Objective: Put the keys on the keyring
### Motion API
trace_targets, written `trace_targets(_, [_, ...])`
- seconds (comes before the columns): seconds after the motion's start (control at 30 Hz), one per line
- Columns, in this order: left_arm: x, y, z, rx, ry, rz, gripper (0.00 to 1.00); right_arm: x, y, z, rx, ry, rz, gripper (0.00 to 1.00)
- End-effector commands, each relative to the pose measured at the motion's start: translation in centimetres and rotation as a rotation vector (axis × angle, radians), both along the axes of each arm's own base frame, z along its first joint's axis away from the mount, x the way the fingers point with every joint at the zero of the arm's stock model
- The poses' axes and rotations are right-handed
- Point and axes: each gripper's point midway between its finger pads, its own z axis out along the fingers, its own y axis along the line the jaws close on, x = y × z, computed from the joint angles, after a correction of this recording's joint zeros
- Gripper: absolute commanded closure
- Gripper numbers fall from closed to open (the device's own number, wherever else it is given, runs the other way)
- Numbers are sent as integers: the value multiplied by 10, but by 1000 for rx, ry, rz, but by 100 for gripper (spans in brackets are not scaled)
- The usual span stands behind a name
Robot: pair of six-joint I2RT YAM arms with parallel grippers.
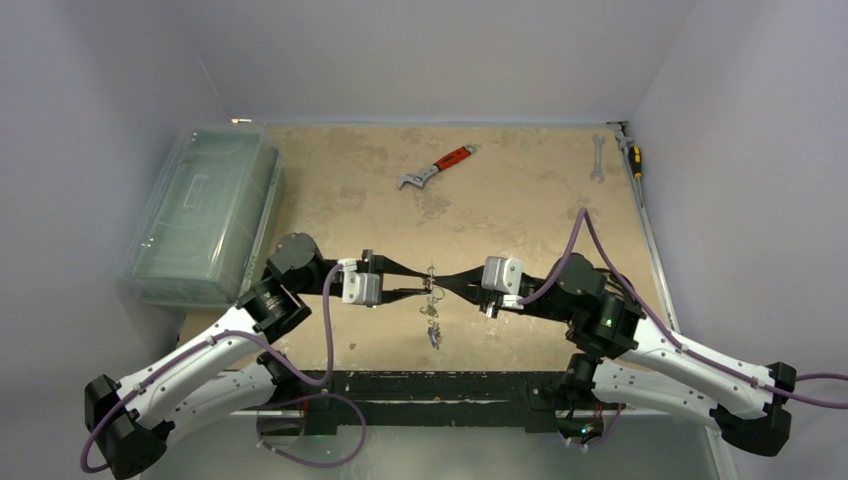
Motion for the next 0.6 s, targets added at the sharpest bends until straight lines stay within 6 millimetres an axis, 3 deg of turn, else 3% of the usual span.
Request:
trace_targets(0.0, [-2, 0, 6, -25, -10, -20, 76, -4, 1, 25, 80, -57, 24, 100])
trace_targets(0.57, [2, 0, 6, -19, -8, 3, 88, -7, 7, 17, 51, -38, 57, 100])
